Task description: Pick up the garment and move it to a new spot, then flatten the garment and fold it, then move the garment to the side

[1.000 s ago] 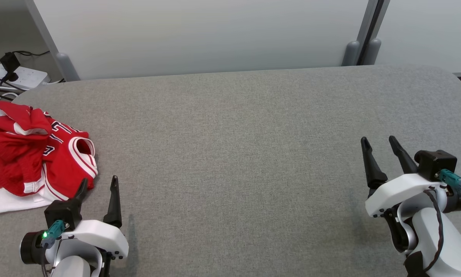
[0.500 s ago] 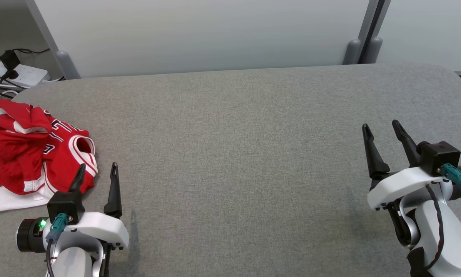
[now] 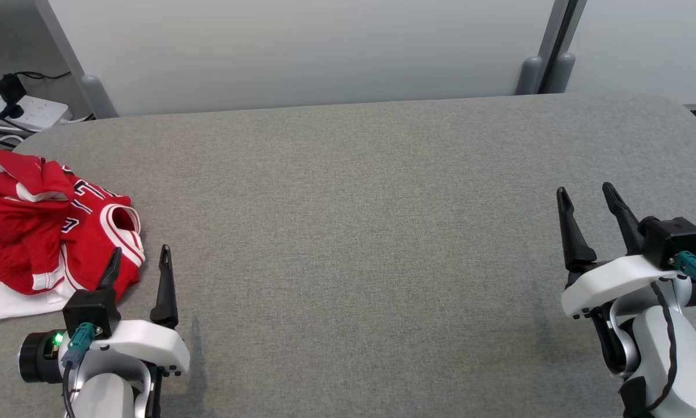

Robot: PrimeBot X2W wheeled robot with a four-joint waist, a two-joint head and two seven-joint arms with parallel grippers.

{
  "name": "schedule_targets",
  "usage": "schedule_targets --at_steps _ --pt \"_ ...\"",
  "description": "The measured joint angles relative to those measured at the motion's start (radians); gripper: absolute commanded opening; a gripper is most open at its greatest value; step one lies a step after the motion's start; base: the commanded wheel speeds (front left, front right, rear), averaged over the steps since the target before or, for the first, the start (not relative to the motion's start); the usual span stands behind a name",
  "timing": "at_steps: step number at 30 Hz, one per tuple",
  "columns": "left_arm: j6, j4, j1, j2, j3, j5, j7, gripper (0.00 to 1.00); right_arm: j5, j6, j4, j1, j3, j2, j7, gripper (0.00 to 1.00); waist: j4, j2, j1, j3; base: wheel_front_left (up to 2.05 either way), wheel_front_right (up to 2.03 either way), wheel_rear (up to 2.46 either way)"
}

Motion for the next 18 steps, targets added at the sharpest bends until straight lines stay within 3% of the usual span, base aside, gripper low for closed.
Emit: schedule_targets --at_steps 10,18 --pt "0.011 0.006 0.0 -0.002 0.029 0.0 0.0 1.0 -0.001 0.0 0.001 0.0 0.004 0.001 0.0 1.0 0.022 0.0 0.0 0.005 0.0 0.0 0.0" --pt "0.02 0.005 0.0 -0.004 0.061 0.0 0.0 1.0 0.001 0.0 0.007 -0.002 0.073 0.002 0.0 1.0 0.118 0.0 0.0 0.011 0.0 0.0 0.0"
